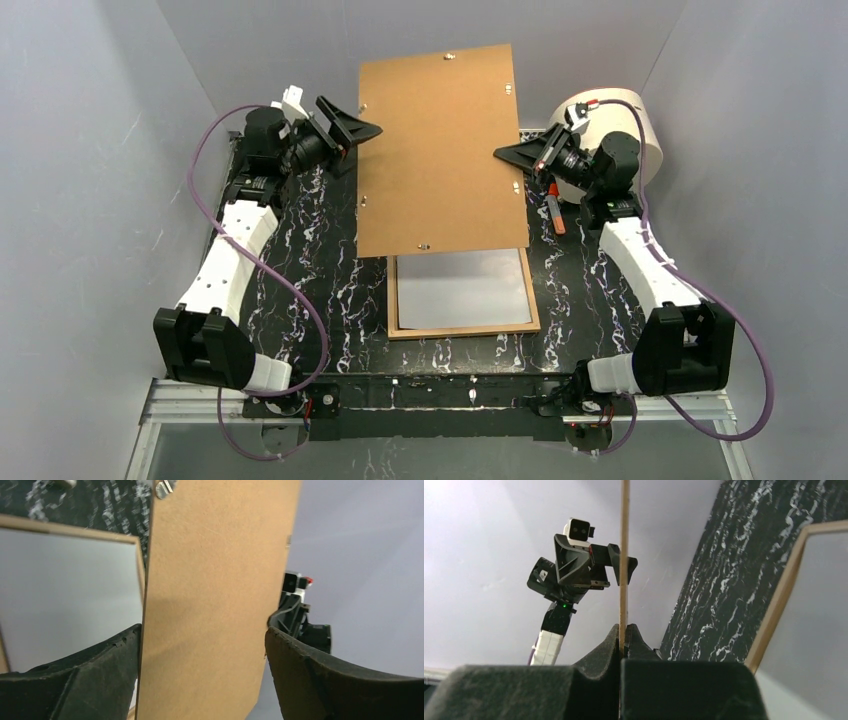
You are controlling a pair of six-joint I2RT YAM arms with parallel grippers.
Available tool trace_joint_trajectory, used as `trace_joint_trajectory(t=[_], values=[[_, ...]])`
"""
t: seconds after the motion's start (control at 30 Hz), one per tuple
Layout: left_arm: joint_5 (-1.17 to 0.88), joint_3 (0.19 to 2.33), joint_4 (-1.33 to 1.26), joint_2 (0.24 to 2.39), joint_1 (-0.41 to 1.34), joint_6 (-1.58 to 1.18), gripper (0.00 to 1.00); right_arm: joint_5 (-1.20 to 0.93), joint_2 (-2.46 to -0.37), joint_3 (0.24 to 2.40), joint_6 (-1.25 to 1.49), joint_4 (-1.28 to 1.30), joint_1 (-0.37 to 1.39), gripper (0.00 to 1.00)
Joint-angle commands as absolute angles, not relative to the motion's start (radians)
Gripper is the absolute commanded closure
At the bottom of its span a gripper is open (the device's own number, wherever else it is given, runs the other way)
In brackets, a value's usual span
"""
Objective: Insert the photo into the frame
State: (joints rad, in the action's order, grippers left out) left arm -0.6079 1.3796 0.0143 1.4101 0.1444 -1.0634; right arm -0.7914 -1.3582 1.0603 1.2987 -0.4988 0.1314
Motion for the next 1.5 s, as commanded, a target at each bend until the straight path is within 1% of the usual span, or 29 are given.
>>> trace_joint_trajectory(t=[0.0,0.03,0.1,0.2,0.3,0.4,0.63,0.93,1.03,1.2,1.27,1.47], values=[[-0.566,1.337,0.184,1.356,0.129,-0.888,0.10,-0.694,-1.295,1.039,1.101,-0.283,0.125,0.99],[-0.551,1.329,0.218,1.361,0.127,-0.861,0.09,-0.677,-1.290,1.028,1.077,-0.237,0.128,0.99],[-0.525,1.311,0.261,1.372,0.123,-0.820,0.08,-0.673,-1.278,0.986,1.067,-0.233,0.127,0.99],[-0.510,1.261,0.271,1.393,0.118,-0.800,0.07,-0.672,-1.269,0.944,1.050,-0.239,0.128,0.99],[-0.491,1.212,0.271,1.421,0.117,-0.781,0.07,-0.657,-1.263,0.929,0.978,-0.187,0.130,0.99],[-0.465,1.156,0.268,1.454,0.117,-0.737,0.14,-0.647,-1.246,0.894,0.913,-0.155,0.131,0.99],[-0.459,1.051,0.224,1.566,0.121,-0.713,0.20,-0.666,-1.237,0.836,0.779,-0.132,0.139,0.99],[-0.459,0.989,0.140,1.682,0.186,-0.731,0.28,-0.704,-1.263,0.803,0.766,-0.138,0.139,0.99],[-0.438,0.983,0.125,1.716,0.216,-0.732,0.34,-0.720,-1.288,0.811,0.772,-0.120,0.138,0.99],[-0.391,0.977,0.124,1.744,0.249,-0.730,0.49,-0.727,-1.323,0.817,0.787,-0.101,0.138,0.99],[-0.376,0.972,0.124,1.746,0.255,-0.730,0.53,-0.725,-1.337,0.821,0.787,-0.080,0.139,0.99],[-0.357,0.948,0.124,1.757,0.264,-0.726,0.62,-0.720,-1.381,0.840,0.775,-0.033,0.138,0.99]])
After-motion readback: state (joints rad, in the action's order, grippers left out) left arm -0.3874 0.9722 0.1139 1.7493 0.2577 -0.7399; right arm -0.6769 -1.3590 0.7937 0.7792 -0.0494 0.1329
